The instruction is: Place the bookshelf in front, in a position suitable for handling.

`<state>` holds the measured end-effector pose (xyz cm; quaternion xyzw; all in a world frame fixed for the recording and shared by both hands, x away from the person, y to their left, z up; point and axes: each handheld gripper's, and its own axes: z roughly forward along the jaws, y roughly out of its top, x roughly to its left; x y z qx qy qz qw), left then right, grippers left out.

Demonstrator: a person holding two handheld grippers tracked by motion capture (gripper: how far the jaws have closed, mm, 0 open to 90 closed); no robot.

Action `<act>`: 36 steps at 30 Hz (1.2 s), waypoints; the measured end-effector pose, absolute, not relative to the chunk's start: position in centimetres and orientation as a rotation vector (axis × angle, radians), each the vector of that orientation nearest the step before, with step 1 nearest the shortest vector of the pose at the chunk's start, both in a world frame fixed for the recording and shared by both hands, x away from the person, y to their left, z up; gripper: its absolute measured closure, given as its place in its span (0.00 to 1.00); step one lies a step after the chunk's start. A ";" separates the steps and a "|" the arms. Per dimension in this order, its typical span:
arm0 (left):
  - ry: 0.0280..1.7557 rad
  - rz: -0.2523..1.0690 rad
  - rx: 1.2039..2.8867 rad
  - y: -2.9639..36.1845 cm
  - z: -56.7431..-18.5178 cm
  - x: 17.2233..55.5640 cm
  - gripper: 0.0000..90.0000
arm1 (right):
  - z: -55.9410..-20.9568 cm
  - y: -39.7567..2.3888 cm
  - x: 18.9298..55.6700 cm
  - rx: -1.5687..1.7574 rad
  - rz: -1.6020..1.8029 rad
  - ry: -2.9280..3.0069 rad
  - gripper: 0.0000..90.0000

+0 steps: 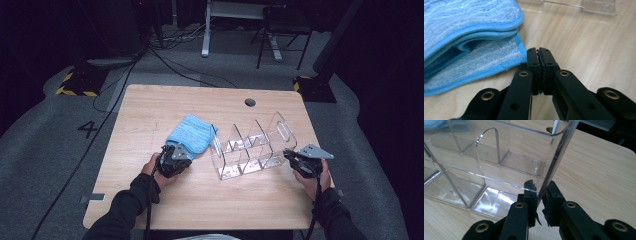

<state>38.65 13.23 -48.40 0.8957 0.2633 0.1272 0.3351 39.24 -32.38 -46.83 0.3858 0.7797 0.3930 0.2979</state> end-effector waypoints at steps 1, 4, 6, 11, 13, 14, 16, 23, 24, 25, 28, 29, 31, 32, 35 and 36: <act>0.681 0.329 2.344 13.2 -48.5 38.4 0.98 | -46.8 -32.5 39.5 1.025 1.043 2.071 0.92; 0.675 0.313 2.348 13.0 -48.7 37.7 0.98 | -46.8 -32.7 40.4 1.031 1.047 2.073 0.93; 0.666 0.305 2.350 12.8 -48.7 37.2 0.98 | -46.8 -32.8 41.0 1.031 1.047 2.075 0.94; 0.644 0.277 2.349 12.2 -48.8 35.6 0.97 | -47.0 -32.8 41.8 1.017 1.035 2.058 0.93; 0.634 0.277 2.353 12.1 -48.7 35.3 0.97 | -47.0 -32.8 41.7 1.016 1.035 2.056 0.92; 0.634 0.279 2.353 12.1 -48.7 35.0 0.96 | -46.9 -32.9 41.6 1.019 1.036 2.052 0.89; 0.632 0.280 2.342 12.0 -48.6 34.4 0.93 | -46.7 -33.2 41.2 1.043 1.044 2.036 0.85; 0.668 0.343 2.283 12.7 -47.4 32.1 0.69 | -45.6 -34.5 38.2 1.070 1.095 2.001 0.73; 0.677 0.349 2.270 12.9 -47.2 31.9 0.64 | -45.5 -34.5 37.7 1.071 1.111 2.003 0.73; 0.692 0.375 2.257 13.1 -47.0 31.8 0.59 | -45.4 -34.3 37.3 1.065 1.127 2.008 0.72; 0.714 0.417 2.236 13.4 -46.7 31.7 0.47 | -45.2 -33.5 36.2 1.035 1.138 2.030 0.72; 0.721 0.428 2.227 13.5 -46.6 31.9 0.44 | -45.2 -33.2 35.9 1.029 1.148 2.038 0.71; 0.745 0.436 2.213 13.7 -46.4 32.2 0.39 | -45.2 -32.2 35.2 0.996 1.151 2.064 0.71; 0.745 0.436 2.213 13.7 -46.4 32.2 0.37 | -45.2 -32.2 35.2 0.996 1.151 2.064 0.71; 0.737 0.446 2.206 13.8 -46.0 32.5 0.34 | -45.1 -30.8 34.2 0.936 1.169 2.102 0.70; 0.733 0.459 2.210 13.8 -45.9 32.6 0.33 | -45.1 -30.4 33.9 0.918 1.184 2.112 0.70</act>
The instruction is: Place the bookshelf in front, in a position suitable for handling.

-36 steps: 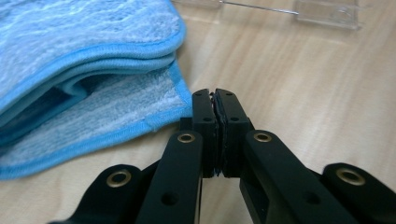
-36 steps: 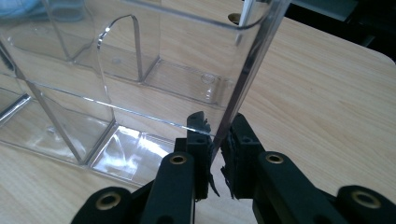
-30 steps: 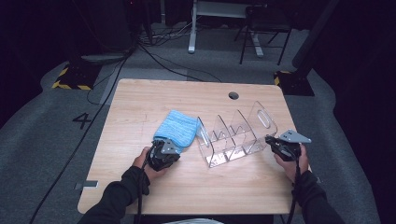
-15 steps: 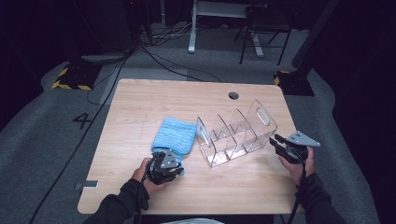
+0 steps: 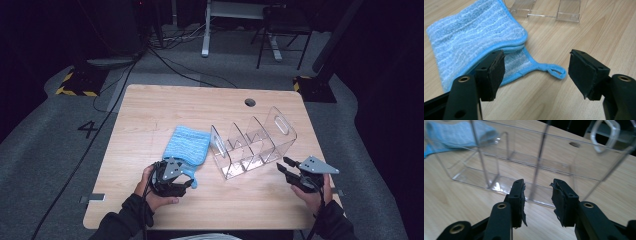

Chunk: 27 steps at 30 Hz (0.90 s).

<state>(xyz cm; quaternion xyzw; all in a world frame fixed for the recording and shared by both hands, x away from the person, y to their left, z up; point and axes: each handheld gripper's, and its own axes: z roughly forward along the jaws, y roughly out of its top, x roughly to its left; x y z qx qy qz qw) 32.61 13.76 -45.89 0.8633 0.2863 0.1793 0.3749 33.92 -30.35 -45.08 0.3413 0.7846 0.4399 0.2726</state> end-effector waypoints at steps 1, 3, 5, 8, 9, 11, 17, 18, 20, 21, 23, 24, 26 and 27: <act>0.729 0.478 2.206 13.8 -45.7 32.8 0.33 | -45.1 -30.0 33.7 0.908 1.190 2.119 0.69; 0.735 0.490 2.186 13.9 -45.4 33.7 0.33 | -45.1 -29.2 33.3 0.891 1.202 2.134 0.69; 0.761 0.478 2.173 14.0 -45.6 34.9 0.32 | -45.3 -28.3 33.1 0.868 1.207 2.155 0.69; 0.800 0.479 2.196 14.1 -46.4 36.6 0.31 | -45.6 -26.7 33.0 0.833 1.214 2.191 0.69; 0.803 0.465 2.201 14.1 -46.6 37.2 0.31 | -45.8 -26.2 33.0 0.819 1.210 2.208 0.70; 0.821 0.450 2.215 13.9 -47.1 38.3 0.30 | -46.3 -25.0 33.1 0.792 1.198 2.242 0.70; 0.844 0.420 2.215 13.6 -47.8 40.1 0.27 | -47.4 -23.2 34.2 0.802 1.173 2.273 0.70; 0.849 0.415 2.220 13.5 -48.0 40.3 0.27 | -47.4 -23.2 34.2 0.802 1.173 2.273 0.70; 0.851 0.395 2.230 13.3 -48.3 40.8 0.26 | -47.7 -22.7 34.5 0.814 1.172 2.274 0.71; 0.854 0.376 2.236 13.3 -48.5 41.0 0.25 | -47.8 -22.5 34.6 0.813 1.163 2.273 0.71; 0.856 0.369 2.260 13.1 -48.9 41.2 0.24 | -48.0 -22.1 34.9 0.810 1.160 2.263 0.71; 0.849 0.377 2.269 13.0 -49.0 41.2 0.23 | -48.0 -21.9 35.0 0.810 1.157 2.261 0.71; 0.838 0.405 2.294 12.8 -49.1 41.1 0.23 | -48.1 -21.5 35.3 0.798 1.142 2.247 0.73; 0.836 0.427 2.310 12.7 -49.2 41.0 0.24 | -48.2 -21.3 35.4 0.795 1.140 2.242 0.74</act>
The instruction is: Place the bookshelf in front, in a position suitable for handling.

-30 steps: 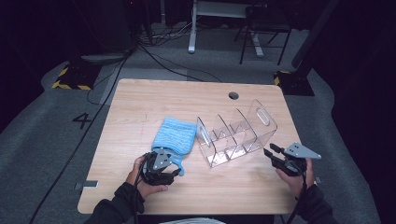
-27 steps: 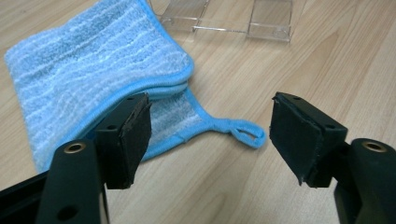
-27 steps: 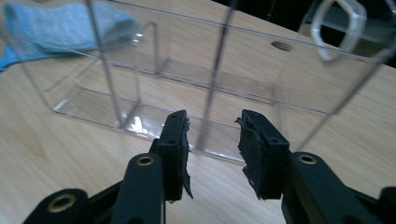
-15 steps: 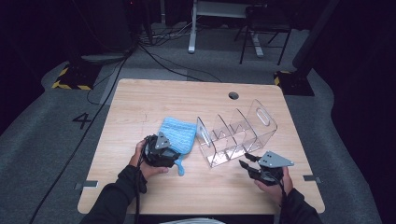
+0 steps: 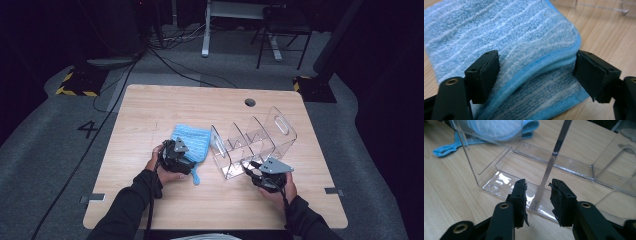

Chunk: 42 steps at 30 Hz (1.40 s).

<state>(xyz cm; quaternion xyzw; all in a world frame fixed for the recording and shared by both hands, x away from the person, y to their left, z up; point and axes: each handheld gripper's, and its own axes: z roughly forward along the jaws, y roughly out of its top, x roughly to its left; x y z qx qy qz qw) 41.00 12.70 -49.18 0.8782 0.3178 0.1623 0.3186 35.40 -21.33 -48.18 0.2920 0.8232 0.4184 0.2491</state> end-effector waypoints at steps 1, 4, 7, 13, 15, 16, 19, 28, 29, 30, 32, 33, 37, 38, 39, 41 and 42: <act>0.830 0.448 2.331 12.5 -49.3 40.9 0.27 | -48.2 -21.2 35.6 0.791 1.128 2.232 0.76; 0.840 0.448 2.320 12.6 -49.3 40.9 0.30 | -48.3 -21.1 35.9 0.810 1.130 2.213 0.81; 0.843 0.459 2.296 12.8 -49.4 40.8 0.45 | -48.3 -20.8 36.0 0.794 1.142 2.191 0.88; 0.830 0.506 2.300 13.0 -49.3 40.6 0.69 | -48.3 -20.5 36.4 0.808 1.143 2.188 0.88; 0.825 0.504 2.295 13.1 -49.2 40.5 0.73 | -48.3 -20.4 36.4 0.808 1.136 2.186 0.89; 0.821 0.489 2.286 13.2 -49.1 40.4 0.76 | -48.2 -20.4 36.4 0.812 1.137 2.188 0.89; 0.799 0.473 2.273 13.5 -48.7 40.0 0.80 | -48.2 -20.6 36.4 0.813 1.141 2.198 0.89; 0.710 0.461 2.166 14.6 -46.1 37.6 0.86 | -48.1 -20.8 36.3 0.795 1.148 2.216 0.89; 0.713 0.451 2.164 14.7 -46.0 37.5 0.86 | -48.1 -20.8 36.3 0.795 1.148 2.220 0.89; 0.713 0.457 2.158 14.7 -45.8 37.3 0.86 | -48.1 -20.8 36.3 0.795 1.148 2.223 0.89; 0.697 0.457 2.145 14.8 -45.4 36.9 0.86 | -48.0 -20.8 36.3 0.791 1.149 2.230 0.89; 0.687 0.459 2.134 14.6 -45.2 36.6 0.86 | -48.0 -20.8 36.3 0.788 1.149 2.234 0.89; 0.629 0.434 2.117 14.0 -44.3 35.2 0.87 | -48.0 -20.8 36.0 0.784 1.154 2.248 0.90; 0.614 0.423 2.109 13.8 -44.1 34.9 0.87 | -47.9 -20.8 35.9 0.781 1.155 2.253 0.90; 0.598 0.418 2.101 13.6 -43.9 34.8 0.87 | -47.9 -20.7 35.7 0.777 1.156 2.257 0.90; 0.577 0.411 2.080 13.1 -43.5 34.2 0.87 | -47.9 -20.7 35.5 0.764 1.159 2.270 0.90; 0.551 0.414 2.075 12.7 -43.2 34.0 0.86 | -47.8 -20.7 35.3 0.756 1.159 2.282 0.90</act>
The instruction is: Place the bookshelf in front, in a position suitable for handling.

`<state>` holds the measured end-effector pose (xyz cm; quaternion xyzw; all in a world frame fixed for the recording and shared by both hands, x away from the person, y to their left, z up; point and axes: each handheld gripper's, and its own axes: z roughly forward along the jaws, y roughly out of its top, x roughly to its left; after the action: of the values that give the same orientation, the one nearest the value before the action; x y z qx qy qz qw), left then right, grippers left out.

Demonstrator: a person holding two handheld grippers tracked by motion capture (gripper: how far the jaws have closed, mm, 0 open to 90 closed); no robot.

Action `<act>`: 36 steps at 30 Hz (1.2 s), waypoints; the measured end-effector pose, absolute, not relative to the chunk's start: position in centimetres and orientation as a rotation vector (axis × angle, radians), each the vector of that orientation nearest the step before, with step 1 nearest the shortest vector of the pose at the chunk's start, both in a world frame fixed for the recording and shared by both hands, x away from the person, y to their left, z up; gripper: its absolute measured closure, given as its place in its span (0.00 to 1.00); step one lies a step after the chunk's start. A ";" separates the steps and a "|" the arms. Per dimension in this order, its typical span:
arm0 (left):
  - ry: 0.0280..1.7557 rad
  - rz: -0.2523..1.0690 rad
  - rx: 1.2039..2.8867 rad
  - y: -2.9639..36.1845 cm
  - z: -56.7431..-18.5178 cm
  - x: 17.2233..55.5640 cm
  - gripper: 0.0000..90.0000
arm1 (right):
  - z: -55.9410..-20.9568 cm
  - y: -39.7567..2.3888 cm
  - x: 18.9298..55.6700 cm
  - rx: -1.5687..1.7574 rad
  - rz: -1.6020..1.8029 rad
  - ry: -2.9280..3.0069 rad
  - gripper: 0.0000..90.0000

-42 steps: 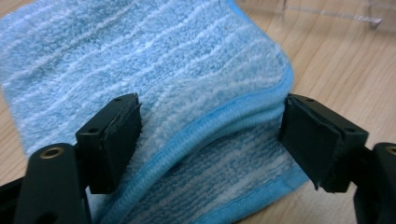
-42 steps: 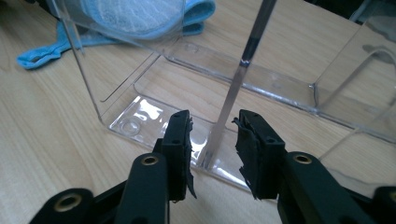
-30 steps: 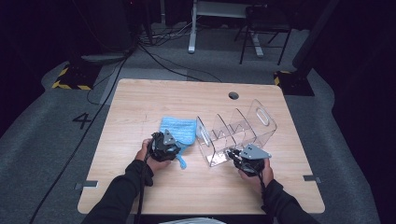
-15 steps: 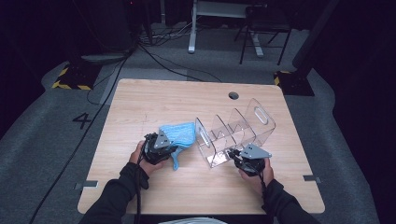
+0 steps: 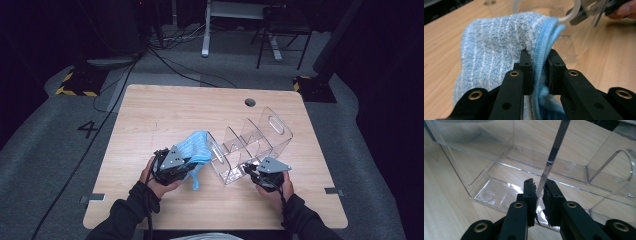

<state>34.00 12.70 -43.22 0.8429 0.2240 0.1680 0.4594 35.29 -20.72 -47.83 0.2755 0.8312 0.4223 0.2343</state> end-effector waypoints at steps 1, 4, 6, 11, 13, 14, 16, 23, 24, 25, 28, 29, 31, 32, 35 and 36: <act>0.537 0.411 2.071 12.4 -43.1 33.8 0.86 | -47.8 -20.7 35.1 0.743 1.161 2.288 0.90; 0.505 0.389 2.060 11.9 -42.8 33.6 0.86 | -47.8 -20.6 34.7 0.730 1.166 2.300 0.90; 0.472 0.371 2.060 11.6 -42.7 33.4 0.86 | -47.8 -20.6 34.5 0.728 1.173 2.310 0.91; 0.429 0.348 2.038 11.1 -42.5 33.1 0.86 | -47.7 -20.7 33.8 0.713 1.171 2.329 0.91; 0.401 0.342 2.034 10.9 -42.4 32.9 0.86 | -47.6 -20.7 33.4 0.710 1.173 2.335 0.91; 0.395 0.337 2.034 10.8 -42.3 32.8 0.86 | -47.6 -20.7 33.2 0.711 1.175 2.340 0.91; 0.381 0.336 2.035 10.7 -42.3 32.6 0.86 | -47.6 -20.8 33.0 0.710 1.172 2.341 0.91; 0.347 0.367 1.979 10.9 -41.0 32.0 0.86 | -47.5 -21.0 33.1 0.702 1.179 2.354 0.91; 0.334 0.382 1.974 10.8 -40.8 31.9 0.86 | -47.6 -21.0 33.1 0.702 1.182 2.353 0.91; 0.329 0.385 1.968 10.7 -40.7 31.8 0.86 | -47.6 -21.0 33.1 0.700 1.180 2.355 0.91; 0.295 0.387 1.940 10.3 -40.4 31.6 0.86 | -47.6 -21.1 33.1 0.701 1.181 2.355 0.91; 0.273 0.389 1.933 10.2 -40.3 31.4 0.86 | -47.6 -21.1 33.1 0.701 1.181 2.357 0.91; 0.256 0.392 1.943 9.9 -40.2 31.2 0.86 | -47.5 -21.1 33.1 0.702 1.180 2.360 0.91; 0.258 0.366 1.933 9.8 -40.5 31.2 0.86 | -47.5 -21.1 33.1 0.702 1.179 2.362 0.91; 0.228 0.342 1.944 9.6 -41.1 30.9 0.86 | -47.5 -21.1 33.2 0.704 1.185 2.362 0.91; 0.216 0.328 1.941 9.5 -41.3 30.8 0.86 | -47.5 -21.1 33.2 0.704 1.188 2.363 0.91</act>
<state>30.83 9.45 -41.29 0.8195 0.0910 0.1385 0.5486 33.19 -21.13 -47.55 0.2519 0.8458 0.4253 0.2009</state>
